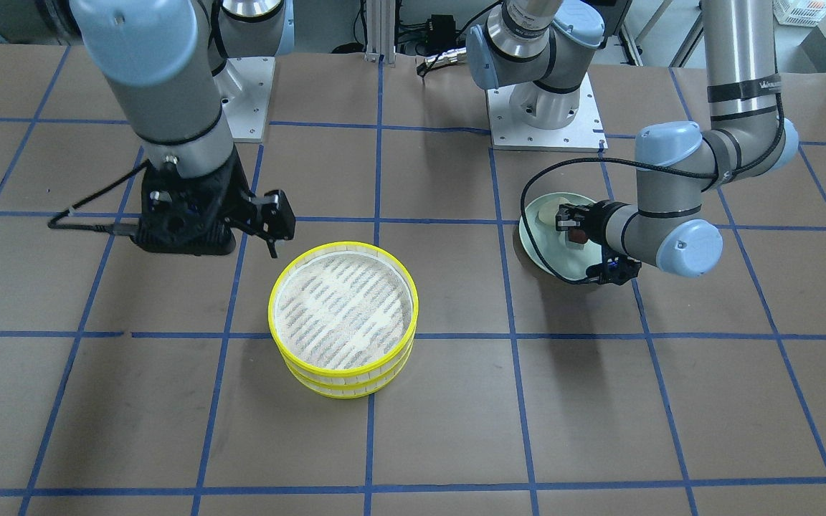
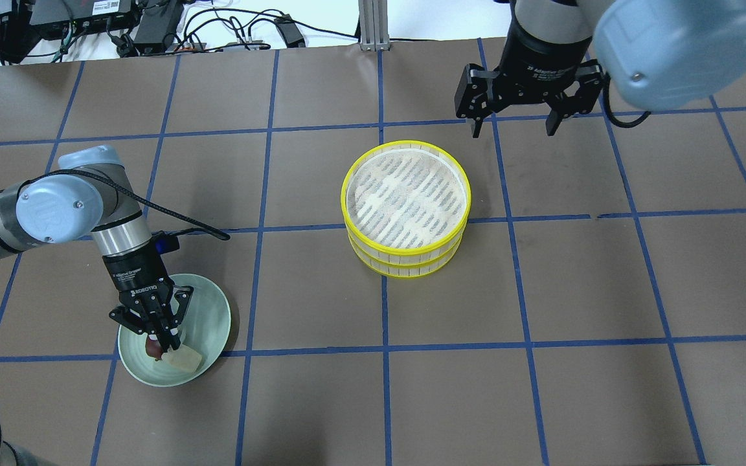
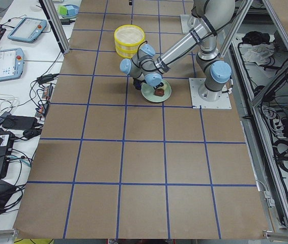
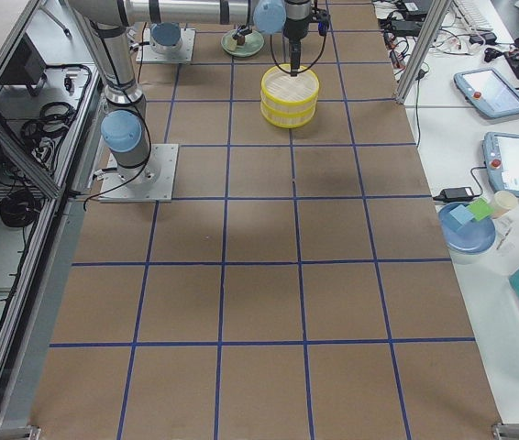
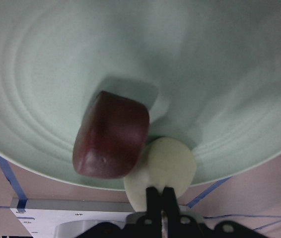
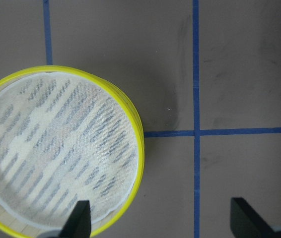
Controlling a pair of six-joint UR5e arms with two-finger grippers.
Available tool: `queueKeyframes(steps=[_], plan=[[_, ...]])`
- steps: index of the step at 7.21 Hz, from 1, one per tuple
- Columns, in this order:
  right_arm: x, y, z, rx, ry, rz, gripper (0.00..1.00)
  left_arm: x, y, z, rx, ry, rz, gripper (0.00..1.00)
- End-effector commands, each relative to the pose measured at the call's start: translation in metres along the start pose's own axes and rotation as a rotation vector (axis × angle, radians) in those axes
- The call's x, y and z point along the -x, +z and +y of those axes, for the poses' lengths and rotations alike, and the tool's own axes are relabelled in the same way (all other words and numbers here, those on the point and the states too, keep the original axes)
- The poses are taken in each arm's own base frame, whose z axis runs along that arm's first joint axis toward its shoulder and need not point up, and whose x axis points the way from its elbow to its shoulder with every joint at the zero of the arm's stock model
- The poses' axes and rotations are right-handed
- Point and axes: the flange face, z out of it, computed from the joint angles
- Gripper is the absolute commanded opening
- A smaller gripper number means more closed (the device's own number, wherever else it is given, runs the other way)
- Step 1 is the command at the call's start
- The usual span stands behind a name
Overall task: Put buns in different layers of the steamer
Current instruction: 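Lift the white bun with left while right lifts the top tier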
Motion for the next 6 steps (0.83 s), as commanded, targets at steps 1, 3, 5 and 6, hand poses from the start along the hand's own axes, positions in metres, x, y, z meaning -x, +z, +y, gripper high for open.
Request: queueKeyframes(steps=[1,3,5,6], plan=[[0.007,0.073,-0.022,0.053,-0.005,0.009,1.00,-0.010,-0.016,0.007,-0.033,0.019,0.027,0.00],[0.008,0.104,-0.030,0.085,-0.006,0.014,0.99,-0.013,-0.061,0.017,-0.042,0.019,0.021,0.00],[0.008,0.119,-0.026,0.096,-0.006,0.014,0.80,-0.025,-0.095,0.037,-0.117,0.034,-0.010,0.00],[0.009,0.121,-0.027,0.093,-0.006,0.009,0.70,-0.027,-0.105,0.052,-0.147,0.044,-0.016,0.00]])
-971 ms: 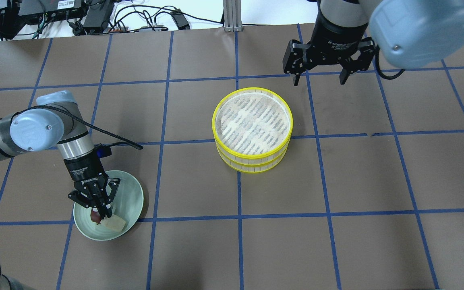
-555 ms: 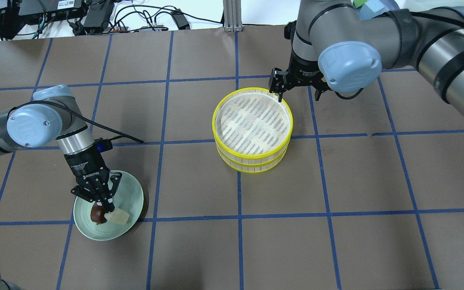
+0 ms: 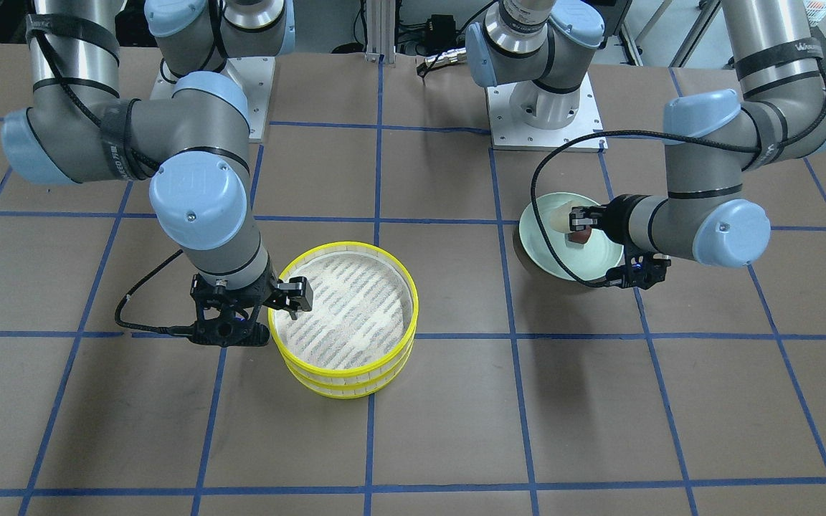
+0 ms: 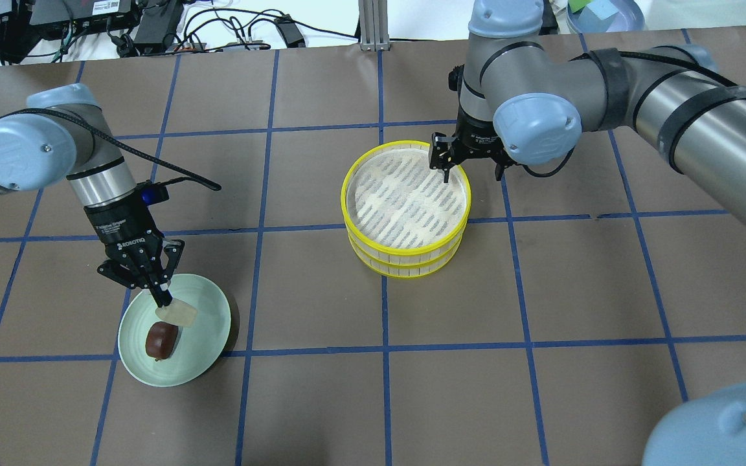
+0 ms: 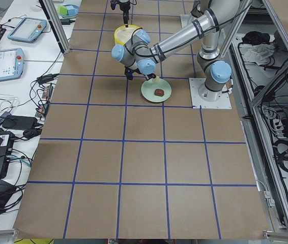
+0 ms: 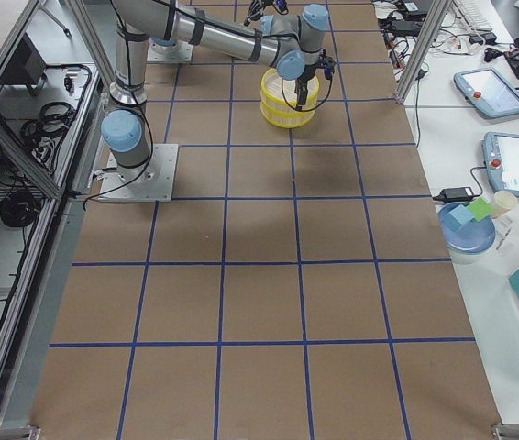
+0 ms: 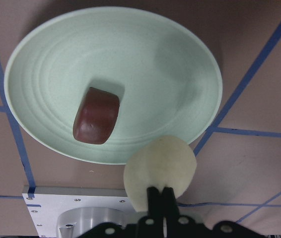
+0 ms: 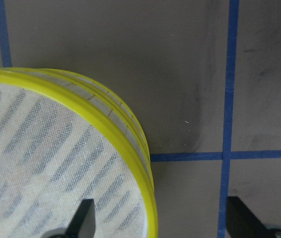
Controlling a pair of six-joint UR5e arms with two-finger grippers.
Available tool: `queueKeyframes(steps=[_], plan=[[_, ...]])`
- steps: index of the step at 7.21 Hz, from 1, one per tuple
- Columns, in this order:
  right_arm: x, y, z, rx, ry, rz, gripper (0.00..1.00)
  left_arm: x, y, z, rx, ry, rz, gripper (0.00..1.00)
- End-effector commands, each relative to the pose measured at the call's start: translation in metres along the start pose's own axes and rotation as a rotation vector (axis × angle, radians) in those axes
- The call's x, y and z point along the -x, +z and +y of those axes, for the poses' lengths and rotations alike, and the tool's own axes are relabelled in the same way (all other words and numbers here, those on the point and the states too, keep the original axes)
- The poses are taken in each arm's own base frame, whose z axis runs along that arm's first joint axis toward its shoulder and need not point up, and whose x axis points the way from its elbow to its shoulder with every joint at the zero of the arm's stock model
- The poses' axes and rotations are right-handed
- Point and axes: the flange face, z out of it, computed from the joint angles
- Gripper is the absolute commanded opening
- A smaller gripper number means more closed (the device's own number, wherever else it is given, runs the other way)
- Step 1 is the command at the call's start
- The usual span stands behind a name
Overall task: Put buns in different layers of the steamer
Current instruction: 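Lift the white bun with left while right lifts the top tier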
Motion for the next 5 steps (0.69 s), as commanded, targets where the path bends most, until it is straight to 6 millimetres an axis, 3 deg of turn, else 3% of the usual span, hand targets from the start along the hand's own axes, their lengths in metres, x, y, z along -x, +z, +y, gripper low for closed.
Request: queueKeyframes(steps=[1,3,5], plan=[[0.002,0.006,0.000,0.005,0.000,-0.018,0.58,-0.005,-0.028,0.022,-0.075,0.006,-0.013,0.00],[0.002,0.005,0.000,0.005,-0.008,-0.020,0.30,-0.009,-0.055,0.032,-0.138,0.016,-0.020,0.00],[0.001,0.000,0.002,0.000,-0.008,-0.019,0.18,-0.023,-0.071,0.043,-0.182,0.035,-0.042,0.00]])
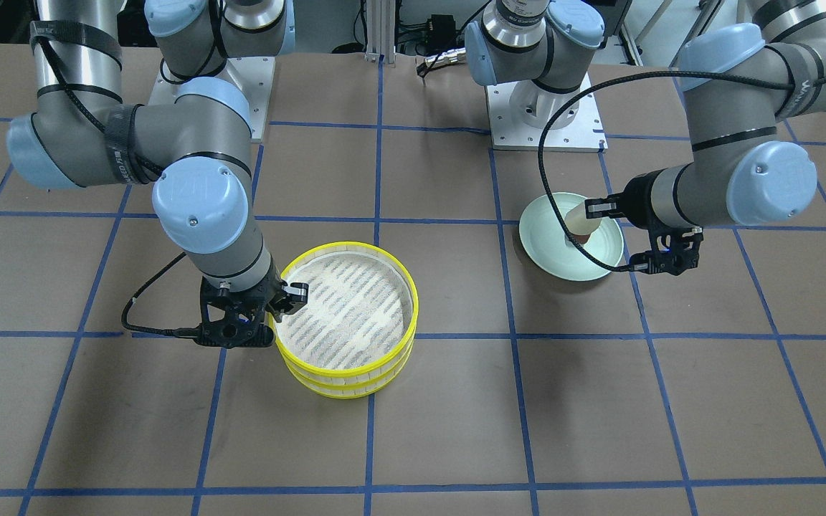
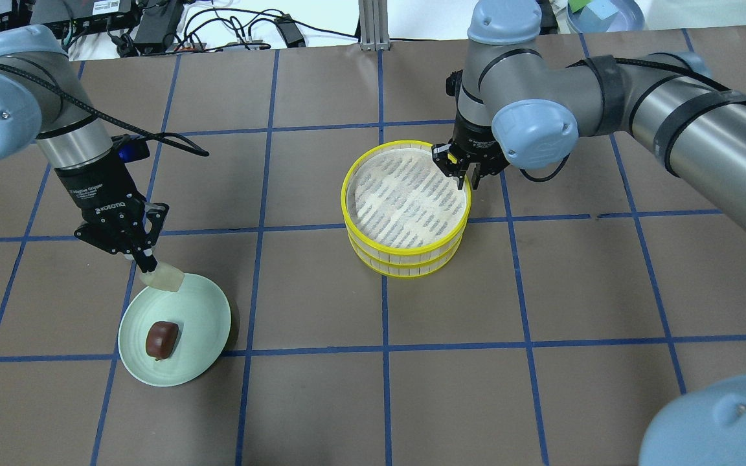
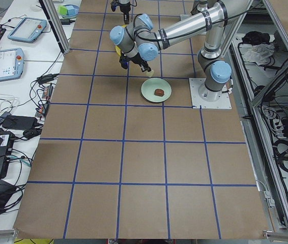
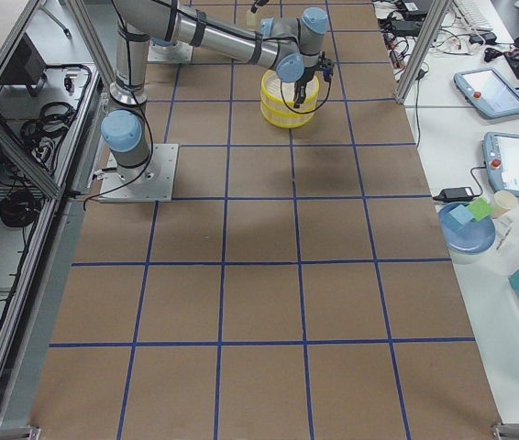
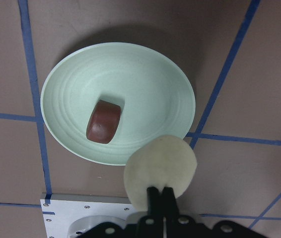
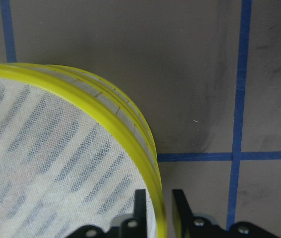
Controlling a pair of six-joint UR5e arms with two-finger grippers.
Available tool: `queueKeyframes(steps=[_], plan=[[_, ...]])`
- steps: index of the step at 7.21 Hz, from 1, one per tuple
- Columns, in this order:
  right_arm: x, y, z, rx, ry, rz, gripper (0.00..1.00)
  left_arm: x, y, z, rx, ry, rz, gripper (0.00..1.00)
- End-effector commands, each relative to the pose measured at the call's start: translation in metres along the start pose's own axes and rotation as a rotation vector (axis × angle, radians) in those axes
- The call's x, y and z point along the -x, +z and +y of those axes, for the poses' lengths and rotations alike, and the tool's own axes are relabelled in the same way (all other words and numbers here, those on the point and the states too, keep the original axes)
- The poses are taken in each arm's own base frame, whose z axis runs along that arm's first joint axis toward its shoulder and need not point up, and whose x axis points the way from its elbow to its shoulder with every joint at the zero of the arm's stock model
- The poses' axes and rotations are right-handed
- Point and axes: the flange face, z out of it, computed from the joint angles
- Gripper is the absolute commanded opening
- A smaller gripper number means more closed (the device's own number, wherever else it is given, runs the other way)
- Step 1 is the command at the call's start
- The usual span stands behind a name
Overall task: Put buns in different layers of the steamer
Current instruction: 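Lift the white bun with left while right lifts the top tier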
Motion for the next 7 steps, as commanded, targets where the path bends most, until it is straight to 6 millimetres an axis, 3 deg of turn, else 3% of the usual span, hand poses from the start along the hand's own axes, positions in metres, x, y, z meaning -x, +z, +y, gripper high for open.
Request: queueKeyframes(steps=[1,2,4,5,6,7], plan=[[0.000,-0.005,0.001,-0.005,0.001,0.000,0.16,-0.014,-0.017,0.011,-0.046,0.022,-0.028,0.00],[-0.001,-0.013,0.001,-0.014,0.004,-0.002,0.14,-0.017,-0.021,0.017,-0.061,0.028,-0.030,0.00],[-0.009,-0.056,0.016,-0.039,0.007,-0.003,0.14,-0.020,-0.027,0.024,-0.084,0.030,-0.032,0.00],[-0.020,-0.065,0.024,-0.004,0.000,0.021,0.12,-0.023,-0.032,0.025,-0.097,0.029,-0.024,0.00],[-0.041,-0.075,0.025,-0.009,-0.055,0.065,0.12,-0.039,-0.036,0.025,-0.116,0.038,-0.033,0.00],[-0.077,-0.079,0.020,0.012,-0.058,0.080,0.11,-0.071,-0.040,0.024,-0.187,0.056,-0.035,0.00]])
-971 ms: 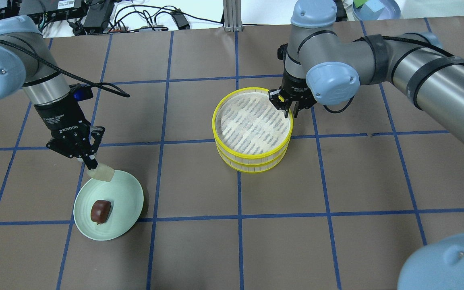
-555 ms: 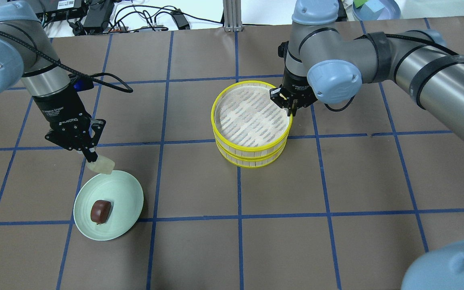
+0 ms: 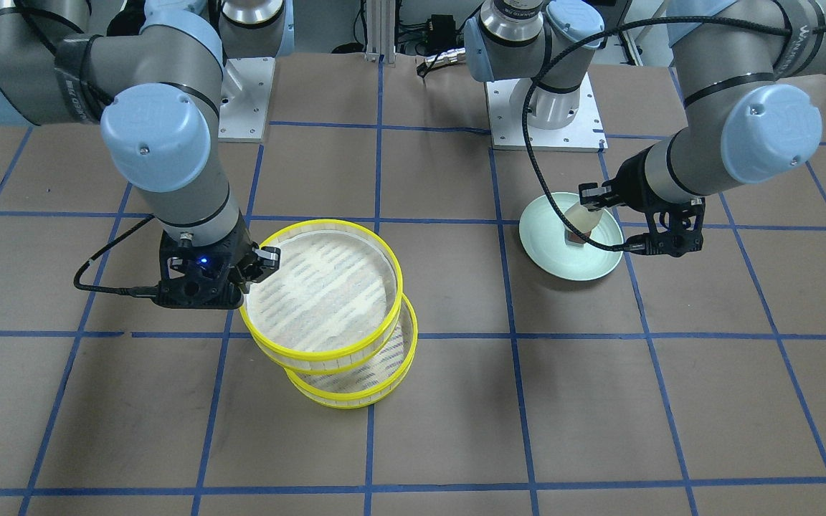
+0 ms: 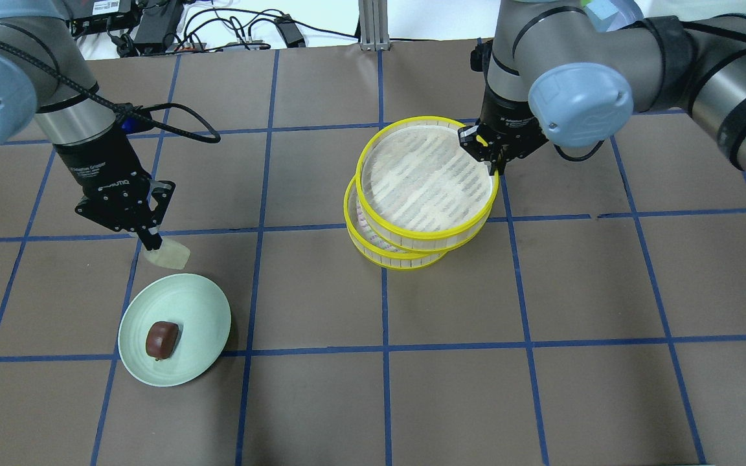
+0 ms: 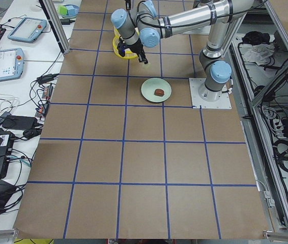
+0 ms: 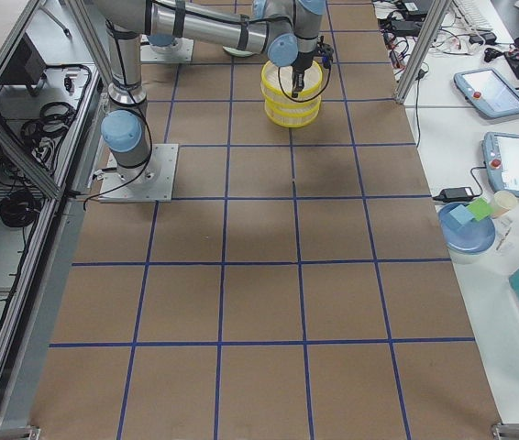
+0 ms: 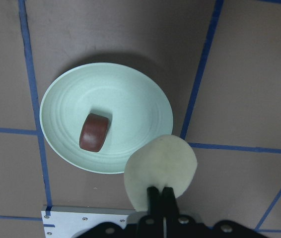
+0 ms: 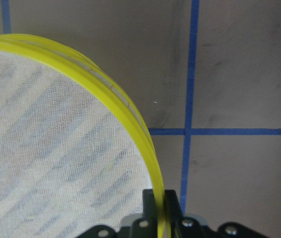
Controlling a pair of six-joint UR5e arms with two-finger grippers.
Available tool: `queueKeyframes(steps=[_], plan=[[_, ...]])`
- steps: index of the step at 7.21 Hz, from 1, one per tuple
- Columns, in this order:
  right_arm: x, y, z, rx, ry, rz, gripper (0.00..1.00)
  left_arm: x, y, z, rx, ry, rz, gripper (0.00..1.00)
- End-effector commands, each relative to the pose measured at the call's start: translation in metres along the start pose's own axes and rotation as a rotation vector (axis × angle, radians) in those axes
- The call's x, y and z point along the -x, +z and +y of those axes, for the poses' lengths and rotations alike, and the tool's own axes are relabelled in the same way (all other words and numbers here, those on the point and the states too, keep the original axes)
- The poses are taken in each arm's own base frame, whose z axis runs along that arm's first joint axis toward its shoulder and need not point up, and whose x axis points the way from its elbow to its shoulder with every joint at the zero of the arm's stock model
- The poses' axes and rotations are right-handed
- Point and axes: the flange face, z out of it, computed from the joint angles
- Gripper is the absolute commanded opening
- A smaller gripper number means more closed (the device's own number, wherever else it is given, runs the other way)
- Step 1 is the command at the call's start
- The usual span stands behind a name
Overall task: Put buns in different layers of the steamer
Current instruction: 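Set top tier aside with right gripper while left carries the bun over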
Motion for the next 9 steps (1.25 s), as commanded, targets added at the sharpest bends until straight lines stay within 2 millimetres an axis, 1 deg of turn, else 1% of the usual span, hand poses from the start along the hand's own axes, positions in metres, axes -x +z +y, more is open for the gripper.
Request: queueKeyframes(steps=[1,2,3,4,5,6,7,8,9], plan=[[-0.074,-0.007,-0.005,0.032,-0.067,0.021,0.07,-0.051,-0.009,-0.002,-0.090,0.026,0.063,0.00],[-0.109,-0.005,-0.009,0.041,-0.100,0.014,0.07,-0.062,-0.016,-0.003,-0.113,0.039,0.119,0.00],[-0.136,-0.003,-0.013,0.035,-0.135,0.011,0.07,-0.075,-0.020,-0.004,-0.139,0.051,0.197,0.00],[-0.152,0.000,-0.015,0.036,-0.148,0.008,0.07,-0.100,-0.021,-0.002,-0.178,0.088,0.245,0.00],[-0.155,0.002,-0.016,0.037,-0.142,0.008,0.05,-0.125,-0.015,-0.009,-0.213,0.101,0.253,0.00],[-0.154,0.002,-0.016,0.039,-0.143,0.006,0.05,-0.152,-0.009,-0.017,-0.235,0.124,0.344,0.00],[-0.154,0.002,-0.016,0.038,-0.143,0.004,0.05,-0.173,-0.002,-0.024,-0.265,0.144,0.364,0.00],[-0.154,0.002,-0.016,0.037,-0.143,0.005,0.05,-0.188,0.004,-0.033,-0.303,0.161,0.370,0.00],[-0.154,0.002,-0.016,0.037,-0.142,0.001,0.05,-0.197,0.008,-0.045,-0.335,0.183,0.414,0.00]])
